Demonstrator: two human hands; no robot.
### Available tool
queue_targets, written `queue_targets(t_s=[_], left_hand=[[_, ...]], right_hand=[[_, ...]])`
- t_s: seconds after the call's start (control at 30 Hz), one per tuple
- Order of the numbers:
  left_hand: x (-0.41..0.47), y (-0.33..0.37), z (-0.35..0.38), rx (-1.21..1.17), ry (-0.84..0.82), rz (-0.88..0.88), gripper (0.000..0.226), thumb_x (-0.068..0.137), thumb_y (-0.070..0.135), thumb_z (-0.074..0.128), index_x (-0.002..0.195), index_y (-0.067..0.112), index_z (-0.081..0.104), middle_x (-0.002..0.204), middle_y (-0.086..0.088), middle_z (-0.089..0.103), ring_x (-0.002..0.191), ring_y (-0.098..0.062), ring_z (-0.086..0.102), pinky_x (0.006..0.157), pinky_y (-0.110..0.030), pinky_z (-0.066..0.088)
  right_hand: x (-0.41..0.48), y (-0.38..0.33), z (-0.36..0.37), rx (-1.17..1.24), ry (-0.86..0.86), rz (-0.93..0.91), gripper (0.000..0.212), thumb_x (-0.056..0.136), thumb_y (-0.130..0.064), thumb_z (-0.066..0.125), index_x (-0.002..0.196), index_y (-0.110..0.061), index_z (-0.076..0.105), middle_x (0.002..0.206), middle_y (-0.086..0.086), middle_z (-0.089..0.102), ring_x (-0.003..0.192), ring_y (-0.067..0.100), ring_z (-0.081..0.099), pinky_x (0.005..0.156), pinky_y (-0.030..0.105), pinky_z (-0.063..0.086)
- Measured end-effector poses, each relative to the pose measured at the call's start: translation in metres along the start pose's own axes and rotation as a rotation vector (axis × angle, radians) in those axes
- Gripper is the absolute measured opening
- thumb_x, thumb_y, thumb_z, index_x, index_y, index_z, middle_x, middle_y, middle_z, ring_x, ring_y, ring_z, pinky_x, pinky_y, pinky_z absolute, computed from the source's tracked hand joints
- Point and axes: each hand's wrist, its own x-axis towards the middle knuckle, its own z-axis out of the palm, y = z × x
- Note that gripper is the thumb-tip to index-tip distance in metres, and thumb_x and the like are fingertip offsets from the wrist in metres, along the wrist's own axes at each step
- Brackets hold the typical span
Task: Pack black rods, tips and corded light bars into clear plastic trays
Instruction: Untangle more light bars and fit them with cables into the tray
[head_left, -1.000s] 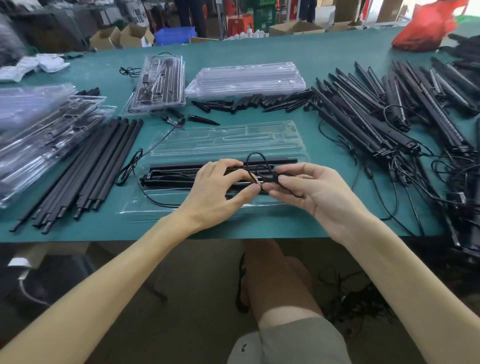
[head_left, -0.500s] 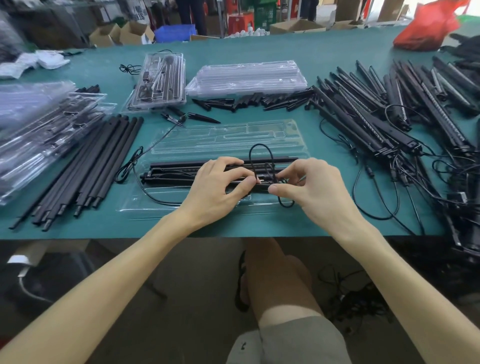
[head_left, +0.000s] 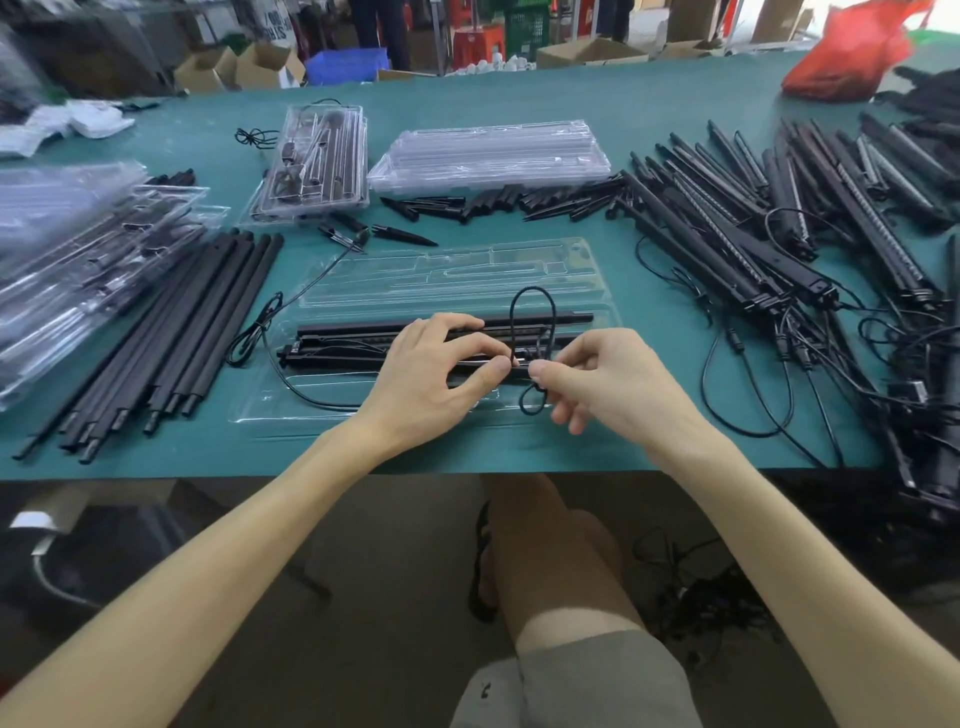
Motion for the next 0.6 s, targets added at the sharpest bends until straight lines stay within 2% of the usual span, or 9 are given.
queue_targets(t_s=[0.13,0.23,0.33,0.4,0.47,0.5,0.6], left_hand=[[0.001,0.001,-0.001,-0.032,-0.019,-0.025,0.046,0.095,0.071,0.038,0.111,0.042,0.071,0.136,0.013,0.052,0.126,-0.010,0.041,0.114,-0.036,0.024],[0.002,0.000,-0.003,-0.045,-0.081,-0.030,0.054,0.085,0.080,0.026,0.109,0.052,0.065,0.140,0.015,0.048,0.130,-0.010,0.036,0.116,-0.040,0.021],[0.002,-0.002,-0.006,-0.012,-0.138,-0.010,0.045,0.077,0.086,0.033,0.108,0.060,0.055,0.143,0.015,0.044,0.135,-0.011,0.033,0.118,-0.046,0.019],[0.002,-0.003,-0.007,-0.003,-0.152,0.003,0.048,0.075,0.087,0.039,0.110,0.060,0.055,0.143,0.016,0.042,0.135,-0.009,0.032,0.119,-0.047,0.019],[0.001,-0.004,-0.008,-0.007,-0.144,0.008,0.050,0.074,0.087,0.043,0.112,0.057,0.057,0.142,0.018,0.042,0.134,-0.007,0.031,0.119,-0.047,0.019],[0.001,-0.004,-0.008,-0.011,-0.140,0.007,0.051,0.074,0.086,0.044,0.113,0.056,0.058,0.141,0.019,0.041,0.134,-0.007,0.031,0.119,-0.046,0.018],[0.001,-0.003,-0.008,-0.018,-0.138,0.009,0.051,0.073,0.084,0.046,0.113,0.056,0.059,0.141,0.018,0.042,0.135,-0.008,0.031,0.119,-0.046,0.019]], right_hand=[[0.004,-0.003,0.005,0.133,-0.055,0.047,0.023,0.092,-0.017,0.065,0.074,-0.004,0.068,0.064,0.009,0.073,0.054,0.023,0.069,0.053,0.023,0.052],[0.008,-0.006,0.005,0.243,-0.132,0.085,0.021,0.092,-0.011,0.061,0.080,0.003,0.070,0.068,0.013,0.074,0.058,0.022,0.070,0.055,0.021,0.054],[0.012,-0.010,0.006,0.346,-0.201,0.117,0.018,0.094,-0.007,0.059,0.089,0.007,0.069,0.075,0.016,0.075,0.067,0.024,0.073,0.064,0.024,0.059],[0.014,-0.012,0.007,0.369,-0.206,0.127,0.013,0.094,-0.005,0.059,0.090,0.006,0.065,0.076,0.017,0.075,0.071,0.027,0.075,0.071,0.030,0.063],[0.015,-0.014,0.008,0.388,-0.187,0.125,0.008,0.094,-0.001,0.060,0.099,0.004,0.058,0.077,0.019,0.075,0.070,0.030,0.075,0.072,0.036,0.064],[0.015,-0.014,0.008,0.417,-0.178,0.127,0.018,0.093,0.001,0.060,0.110,0.001,0.052,0.079,0.020,0.074,0.069,0.030,0.074,0.069,0.037,0.064],[0.017,-0.010,0.009,0.470,-0.200,0.078,0.062,0.093,0.004,0.059,0.140,-0.027,0.031,0.079,0.017,0.073,0.068,0.028,0.074,0.066,0.035,0.062]])
